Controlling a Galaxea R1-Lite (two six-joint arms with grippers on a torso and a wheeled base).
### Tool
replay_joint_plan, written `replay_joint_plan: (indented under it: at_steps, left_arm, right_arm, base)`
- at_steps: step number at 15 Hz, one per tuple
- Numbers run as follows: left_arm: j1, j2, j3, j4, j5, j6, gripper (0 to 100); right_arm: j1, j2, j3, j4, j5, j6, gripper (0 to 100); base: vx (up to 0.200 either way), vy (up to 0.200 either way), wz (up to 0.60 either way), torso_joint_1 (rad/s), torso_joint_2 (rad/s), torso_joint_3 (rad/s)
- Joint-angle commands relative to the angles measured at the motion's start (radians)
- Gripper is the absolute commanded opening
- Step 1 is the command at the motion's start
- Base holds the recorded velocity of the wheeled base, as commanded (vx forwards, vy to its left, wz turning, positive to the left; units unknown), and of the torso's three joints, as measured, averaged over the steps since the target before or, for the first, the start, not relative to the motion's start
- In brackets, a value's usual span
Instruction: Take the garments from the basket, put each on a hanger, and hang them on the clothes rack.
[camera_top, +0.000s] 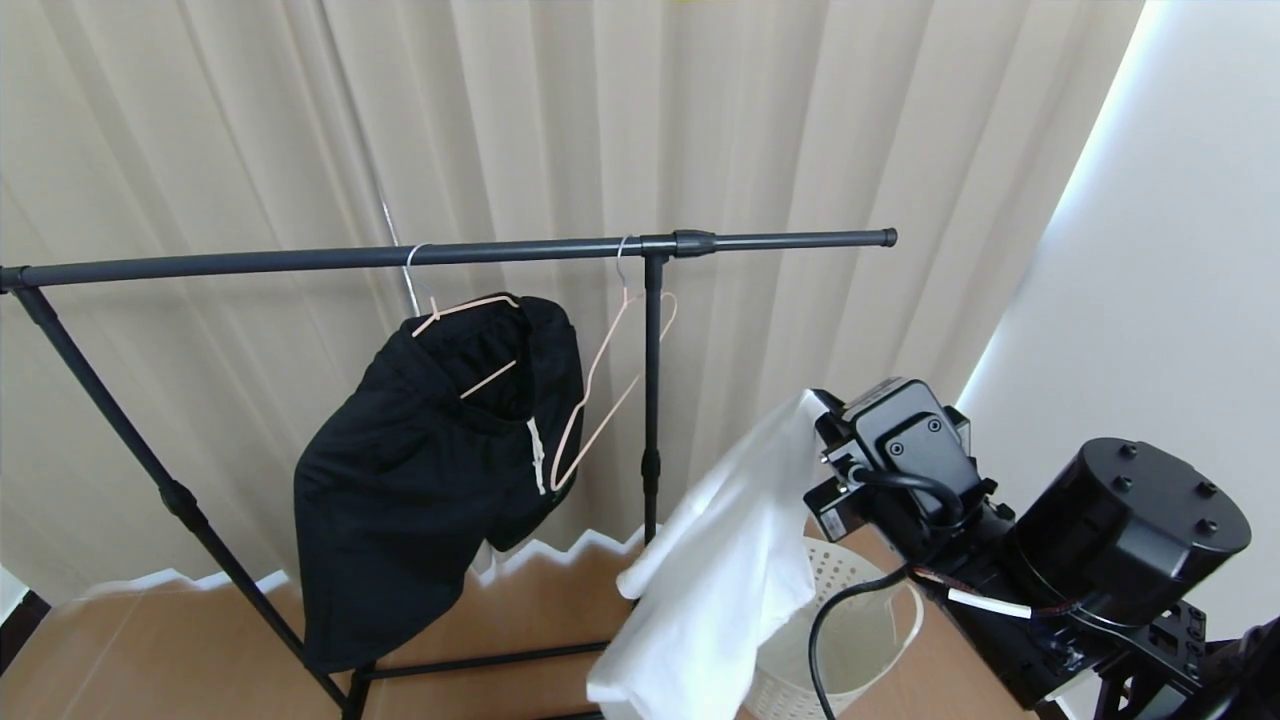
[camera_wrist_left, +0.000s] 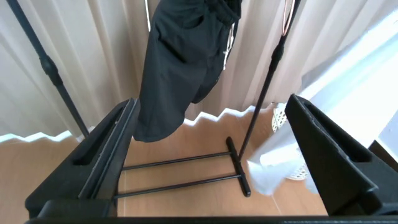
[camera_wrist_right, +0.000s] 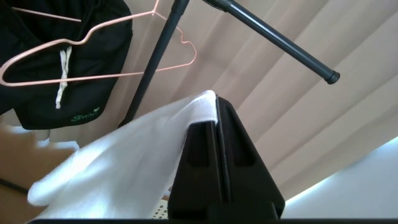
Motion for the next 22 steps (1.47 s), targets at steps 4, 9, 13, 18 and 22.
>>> replay_joint_plan:
  at_steps: [4,9,13,18,22]
  left_arm:
    - [0.000,0.001,0.000,0.000,0.001,0.001,100]
    - [-0.003,0.092,-0.003,0.000,-0.028,0.211,100]
    - [-0.018,0.656,-0.267,-0.117,-0.114,0.078,100]
    - [-0.386,1.221,-0.549,-0.146,-0.005,-0.175,100]
    - [-0.513,1.492,-0.647,-0.289,0.021,-0.207,100]
  right_arm:
    - [0.001,0.012,0.004,-0.037,0.000,0.001,0]
    - [0.004,0.087,-0.032,-0.082,-0.032,0.009,0]
    - [-0.028,-0.112,-0.046,0.145,-0.081,0.070,0]
    - [-0.028,-0.281,-0.484,1.328,-0.049,0.709,0]
    - [-0.028,-0.178,-0.693,1.564,0.062,0.971,0]
  base:
    - [0.000,0.000,0.00,0.000,0.00,0.000]
    - [0.000,0.000,0.00,0.000,0.00,0.000]
    - [0.000,0.000,0.00,0.000,0.00,0.000]
    - [0.000,0.000,0.00,0.000,0.00,0.000]
    - [0.000,0.000,0.00,0.000,0.00,0.000]
